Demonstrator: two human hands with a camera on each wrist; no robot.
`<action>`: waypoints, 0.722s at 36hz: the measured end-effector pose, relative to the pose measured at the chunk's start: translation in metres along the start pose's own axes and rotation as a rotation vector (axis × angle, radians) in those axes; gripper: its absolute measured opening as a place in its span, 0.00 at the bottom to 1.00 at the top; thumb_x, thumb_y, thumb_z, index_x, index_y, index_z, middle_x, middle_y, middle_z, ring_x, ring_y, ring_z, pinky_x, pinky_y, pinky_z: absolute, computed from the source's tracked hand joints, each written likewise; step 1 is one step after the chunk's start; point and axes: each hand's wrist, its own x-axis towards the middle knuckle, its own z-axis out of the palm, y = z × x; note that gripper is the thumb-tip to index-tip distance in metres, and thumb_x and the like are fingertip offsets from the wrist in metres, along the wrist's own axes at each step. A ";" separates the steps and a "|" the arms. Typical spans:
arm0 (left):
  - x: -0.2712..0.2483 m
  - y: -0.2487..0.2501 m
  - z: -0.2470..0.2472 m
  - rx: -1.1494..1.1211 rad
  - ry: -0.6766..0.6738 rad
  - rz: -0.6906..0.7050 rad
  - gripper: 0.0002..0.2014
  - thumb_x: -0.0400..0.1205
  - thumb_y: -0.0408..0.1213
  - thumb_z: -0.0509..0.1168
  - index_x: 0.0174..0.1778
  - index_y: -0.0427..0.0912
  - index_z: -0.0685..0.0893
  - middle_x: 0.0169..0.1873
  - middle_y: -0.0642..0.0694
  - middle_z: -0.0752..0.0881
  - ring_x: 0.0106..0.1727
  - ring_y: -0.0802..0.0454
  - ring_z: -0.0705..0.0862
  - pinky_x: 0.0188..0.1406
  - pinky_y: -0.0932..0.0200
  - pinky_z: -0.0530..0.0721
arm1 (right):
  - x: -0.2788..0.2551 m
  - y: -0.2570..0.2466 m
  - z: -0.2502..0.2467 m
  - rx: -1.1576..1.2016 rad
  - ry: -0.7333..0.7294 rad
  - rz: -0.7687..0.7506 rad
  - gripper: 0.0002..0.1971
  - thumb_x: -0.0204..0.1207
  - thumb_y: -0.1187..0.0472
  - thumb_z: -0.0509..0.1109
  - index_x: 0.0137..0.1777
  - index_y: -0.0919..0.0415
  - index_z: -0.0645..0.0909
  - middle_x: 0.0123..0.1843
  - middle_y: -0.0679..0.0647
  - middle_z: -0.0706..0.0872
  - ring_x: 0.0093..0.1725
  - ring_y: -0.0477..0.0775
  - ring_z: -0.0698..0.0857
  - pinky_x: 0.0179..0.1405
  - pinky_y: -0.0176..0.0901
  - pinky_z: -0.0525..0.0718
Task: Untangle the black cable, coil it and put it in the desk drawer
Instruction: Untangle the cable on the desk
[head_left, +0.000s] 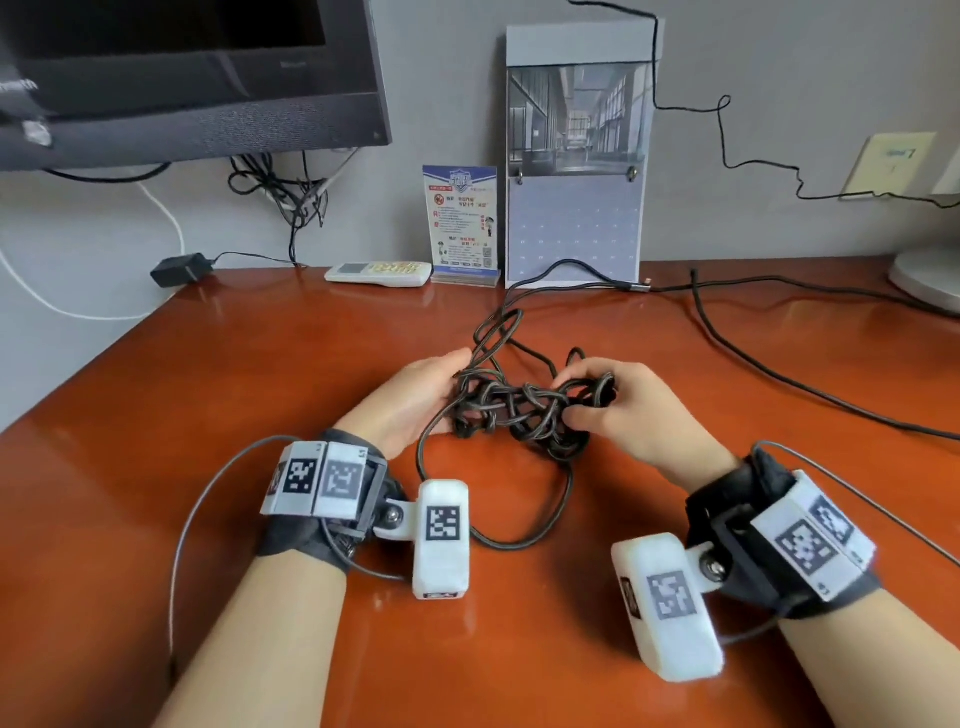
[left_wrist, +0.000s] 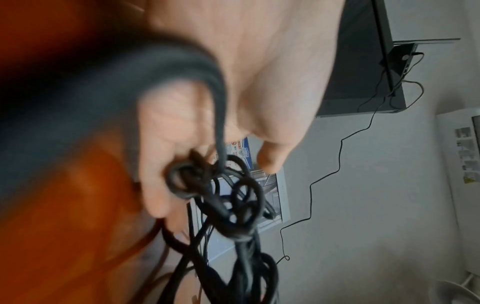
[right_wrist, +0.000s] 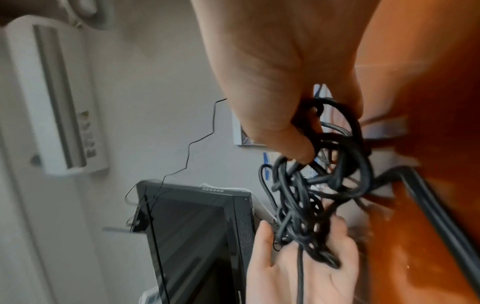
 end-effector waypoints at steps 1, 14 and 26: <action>-0.003 0.001 0.003 -0.066 -0.050 0.004 0.15 0.88 0.47 0.52 0.55 0.44 0.82 0.49 0.42 0.88 0.51 0.48 0.86 0.53 0.54 0.85 | 0.001 0.004 0.000 0.057 0.034 0.009 0.15 0.67 0.76 0.74 0.41 0.52 0.84 0.36 0.44 0.86 0.35 0.37 0.82 0.42 0.27 0.77; -0.002 0.001 -0.001 0.108 0.091 0.021 0.09 0.86 0.35 0.60 0.52 0.31 0.80 0.37 0.39 0.89 0.16 0.60 0.65 0.15 0.68 0.64 | 0.005 0.019 -0.002 0.465 0.246 0.092 0.17 0.69 0.82 0.69 0.42 0.58 0.84 0.39 0.53 0.85 0.29 0.40 0.84 0.27 0.30 0.83; -0.004 0.004 -0.016 0.027 0.370 0.235 0.06 0.83 0.36 0.65 0.47 0.40 0.87 0.25 0.58 0.66 0.24 0.57 0.60 0.17 0.70 0.67 | 0.000 0.010 -0.015 0.014 0.186 -0.324 0.25 0.68 0.81 0.70 0.42 0.44 0.81 0.41 0.49 0.82 0.40 0.39 0.80 0.44 0.23 0.73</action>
